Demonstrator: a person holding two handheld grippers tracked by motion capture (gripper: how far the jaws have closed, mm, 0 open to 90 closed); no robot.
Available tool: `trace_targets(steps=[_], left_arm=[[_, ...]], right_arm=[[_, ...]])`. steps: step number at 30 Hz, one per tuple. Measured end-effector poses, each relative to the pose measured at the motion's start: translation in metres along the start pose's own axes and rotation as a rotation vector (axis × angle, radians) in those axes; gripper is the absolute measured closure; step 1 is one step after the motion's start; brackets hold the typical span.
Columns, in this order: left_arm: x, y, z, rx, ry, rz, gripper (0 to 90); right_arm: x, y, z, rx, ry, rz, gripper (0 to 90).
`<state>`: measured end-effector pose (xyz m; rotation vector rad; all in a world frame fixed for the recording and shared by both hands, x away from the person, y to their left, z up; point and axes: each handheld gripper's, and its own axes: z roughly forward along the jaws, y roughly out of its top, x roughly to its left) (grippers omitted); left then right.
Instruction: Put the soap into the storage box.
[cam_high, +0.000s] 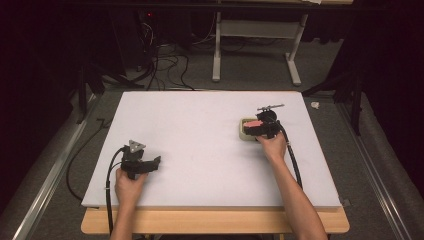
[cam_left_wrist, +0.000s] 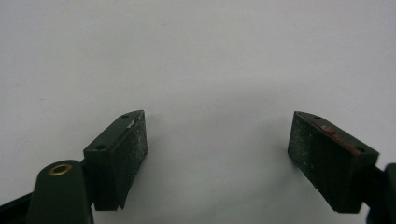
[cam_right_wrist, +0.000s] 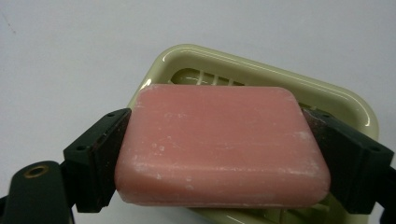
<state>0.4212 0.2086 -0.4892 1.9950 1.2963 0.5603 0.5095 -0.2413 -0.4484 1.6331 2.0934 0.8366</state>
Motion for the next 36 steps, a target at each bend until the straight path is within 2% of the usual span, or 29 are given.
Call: trace_targets(steps=[6, 19, 26, 31, 36], left_arm=[[0.0, 0.0, 0.0, 0.0, 0.0, 0.0, 20.4], [0.0, 0.0, 0.0, 0.0, 0.0, 0.0, 20.4], [0.0, 0.0, 0.0, 0.0, 0.0, 0.0, 20.4], [0.0, 0.0, 0.0, 0.0, 0.0, 0.0, 20.4], [0.0, 0.0, 0.0, 0.0, 0.0, 0.001, 20.4]], right_arm=[[-0.001, -0.001, -0.002, -0.005, 0.002, 0.004, 13.1], [-0.002, -0.002, -0.017, -0.058, 0.021, -0.003, 13.1], [-0.006, -0.006, -0.033, -0.096, 0.019, -0.016, 13.8], [-0.007, -0.007, -0.051, -0.138, 0.014, -0.035, 14.2], [-0.01, -0.01, -0.061, -0.172, 0.011, -0.034, 15.7]])
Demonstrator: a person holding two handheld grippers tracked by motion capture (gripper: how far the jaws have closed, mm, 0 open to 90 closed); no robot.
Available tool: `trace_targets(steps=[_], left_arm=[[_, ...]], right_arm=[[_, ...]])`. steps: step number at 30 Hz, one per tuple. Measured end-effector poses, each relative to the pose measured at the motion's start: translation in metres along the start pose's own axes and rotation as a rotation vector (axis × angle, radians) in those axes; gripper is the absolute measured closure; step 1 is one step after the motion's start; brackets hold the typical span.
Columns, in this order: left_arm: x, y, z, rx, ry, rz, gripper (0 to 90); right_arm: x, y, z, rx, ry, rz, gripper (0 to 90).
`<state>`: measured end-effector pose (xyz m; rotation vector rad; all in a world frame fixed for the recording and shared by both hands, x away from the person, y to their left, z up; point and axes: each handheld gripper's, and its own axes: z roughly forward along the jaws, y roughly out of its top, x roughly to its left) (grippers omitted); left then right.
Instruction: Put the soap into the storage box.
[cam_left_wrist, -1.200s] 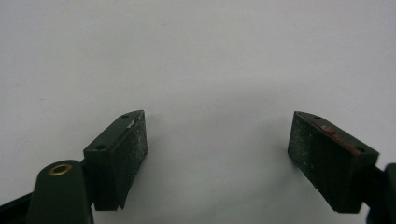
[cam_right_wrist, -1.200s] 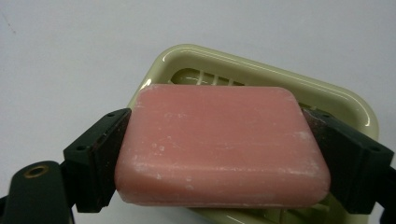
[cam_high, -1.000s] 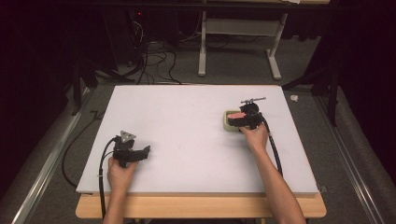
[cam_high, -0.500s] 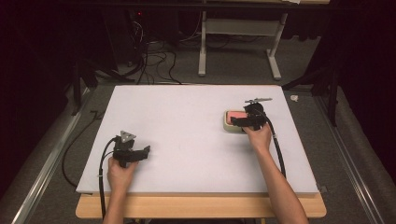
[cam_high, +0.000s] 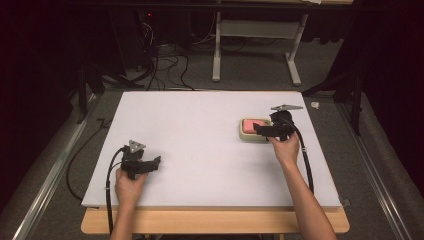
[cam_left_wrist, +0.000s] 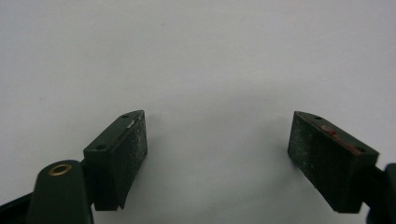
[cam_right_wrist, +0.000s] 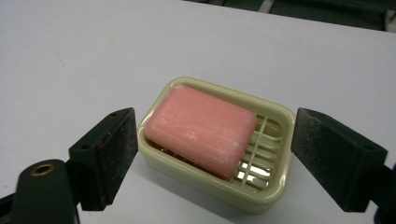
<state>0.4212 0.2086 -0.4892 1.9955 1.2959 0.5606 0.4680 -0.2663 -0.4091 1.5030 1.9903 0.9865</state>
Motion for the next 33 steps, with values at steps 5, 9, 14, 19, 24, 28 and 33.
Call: trace_targets(steps=[5, 9, 14, 19, 24, 28, 33], left_arm=[[0.0, 0.0, 0.0, 0.0, -0.001, -0.001, 20.4], [0.0, 0.0, 0.0, 0.0, -0.001, 0.0, 20.4], [0.0, 0.0, 0.0, 0.001, 0.0, -0.001, 20.4], [0.0, 0.0, 0.0, 0.0, 0.0, -0.001, 20.4], [0.0, 0.0, 0.0, 0.0, 0.0, -0.001, 20.4], [0.0, 0.0, 0.0, 0.0, 0.0, -0.001, 20.4], [0.0, 0.0, 0.0, 0.001, 0.0, -0.001, 20.4]], right_arm=[[-0.004, -0.004, -0.008, -0.014, -0.008, 0.006, 16.7], [-0.005, -0.006, -0.011, -0.014, -0.012, 0.004, 16.8], [-0.008, -0.009, -0.016, -0.021, -0.009, 0.002, 17.0], [-0.011, -0.012, -0.023, -0.033, -0.013, 0.003, 17.2], [-0.013, -0.013, -0.027, -0.043, -0.013, 0.007, 17.4], [-0.014, -0.015, -0.032, -0.051, -0.012, 0.011, 17.4], [-0.016, -0.017, -0.038, -0.06, -0.011, 0.009, 17.6]])
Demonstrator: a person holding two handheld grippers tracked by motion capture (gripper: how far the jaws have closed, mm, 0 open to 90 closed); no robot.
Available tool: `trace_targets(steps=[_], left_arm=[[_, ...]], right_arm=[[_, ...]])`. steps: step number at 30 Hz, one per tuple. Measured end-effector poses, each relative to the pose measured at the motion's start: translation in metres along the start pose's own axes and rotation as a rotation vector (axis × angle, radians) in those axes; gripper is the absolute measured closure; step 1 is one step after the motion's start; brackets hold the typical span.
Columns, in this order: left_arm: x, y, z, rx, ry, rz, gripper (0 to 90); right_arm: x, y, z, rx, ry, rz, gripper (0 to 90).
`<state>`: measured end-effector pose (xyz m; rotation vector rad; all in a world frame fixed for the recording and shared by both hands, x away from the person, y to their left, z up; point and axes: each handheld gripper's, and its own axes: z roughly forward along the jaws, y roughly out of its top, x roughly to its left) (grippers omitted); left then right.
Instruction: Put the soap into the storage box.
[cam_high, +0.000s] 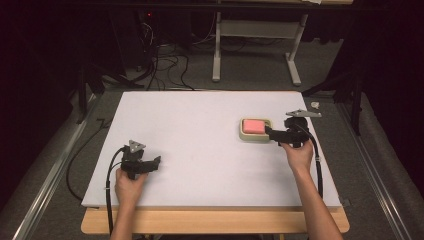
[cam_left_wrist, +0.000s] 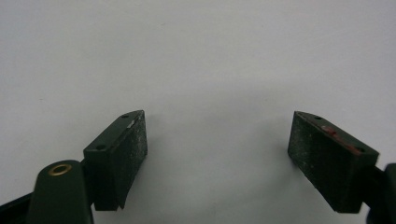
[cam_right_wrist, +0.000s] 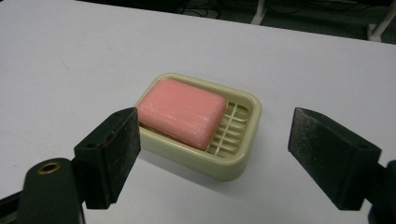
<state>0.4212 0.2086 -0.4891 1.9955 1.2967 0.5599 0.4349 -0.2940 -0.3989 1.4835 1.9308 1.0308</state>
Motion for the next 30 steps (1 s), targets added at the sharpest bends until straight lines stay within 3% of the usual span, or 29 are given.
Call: trace_targets(steps=[12, 30], left_arm=[[0.0, 0.0, 0.0, 0.0, 0.0, 0.0, 20.4], [0.0, 0.0, 0.0, 0.0, 0.001, 0.0, 20.2]], right_arm=[[-0.001, -0.002, -0.014, -0.017, 0.0, -0.016, 17.9], [-0.01, -0.021, -0.038, -0.051, -0.007, 0.017, 18.4]])
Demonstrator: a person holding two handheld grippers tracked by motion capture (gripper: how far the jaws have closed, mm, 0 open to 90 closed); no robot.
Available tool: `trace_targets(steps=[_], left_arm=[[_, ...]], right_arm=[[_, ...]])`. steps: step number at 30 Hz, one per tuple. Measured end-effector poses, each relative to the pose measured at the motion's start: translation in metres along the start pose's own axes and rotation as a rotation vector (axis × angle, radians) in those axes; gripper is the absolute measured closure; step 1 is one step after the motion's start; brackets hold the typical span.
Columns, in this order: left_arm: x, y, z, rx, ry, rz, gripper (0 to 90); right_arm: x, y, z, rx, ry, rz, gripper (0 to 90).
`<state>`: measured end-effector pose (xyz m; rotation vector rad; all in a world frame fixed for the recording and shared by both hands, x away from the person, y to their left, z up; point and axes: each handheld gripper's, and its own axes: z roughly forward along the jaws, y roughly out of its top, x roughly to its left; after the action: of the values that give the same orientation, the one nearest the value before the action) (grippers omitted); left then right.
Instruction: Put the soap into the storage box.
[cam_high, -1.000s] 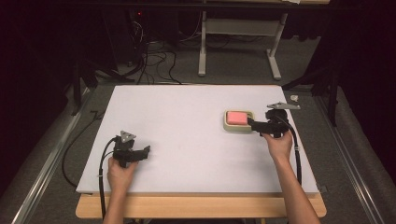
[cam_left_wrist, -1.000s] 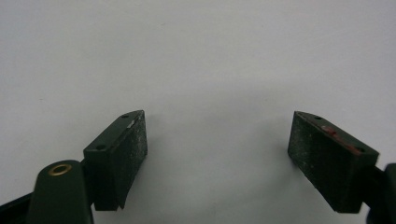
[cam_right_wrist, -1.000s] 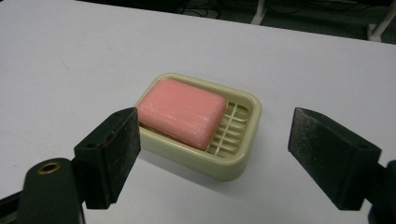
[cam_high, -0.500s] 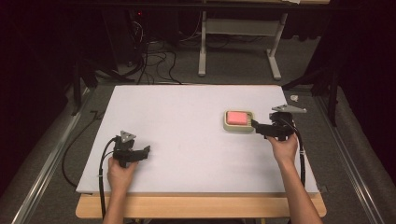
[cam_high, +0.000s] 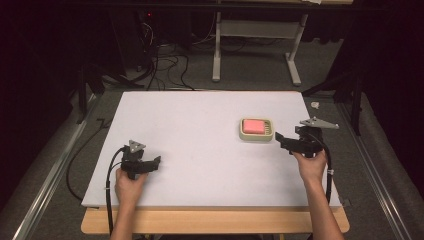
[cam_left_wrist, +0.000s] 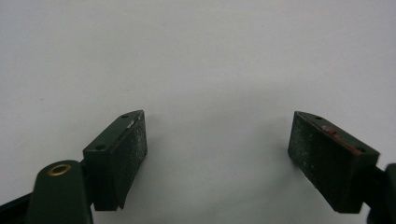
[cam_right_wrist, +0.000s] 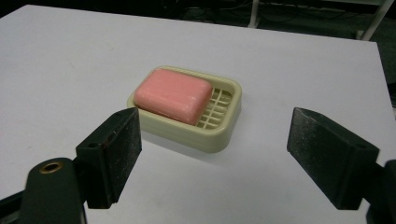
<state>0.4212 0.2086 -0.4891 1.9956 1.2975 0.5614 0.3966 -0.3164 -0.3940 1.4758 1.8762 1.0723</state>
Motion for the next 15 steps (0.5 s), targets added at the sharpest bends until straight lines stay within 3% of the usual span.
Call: trace_targets(steps=[15], left_arm=[[0.0, 0.0, 0.0, 0.0, 0.0, 0.0, 20.2]], right_arm=[[-0.005, -0.011, -0.013, -0.021, 0.0, 0.024, 18.5]])
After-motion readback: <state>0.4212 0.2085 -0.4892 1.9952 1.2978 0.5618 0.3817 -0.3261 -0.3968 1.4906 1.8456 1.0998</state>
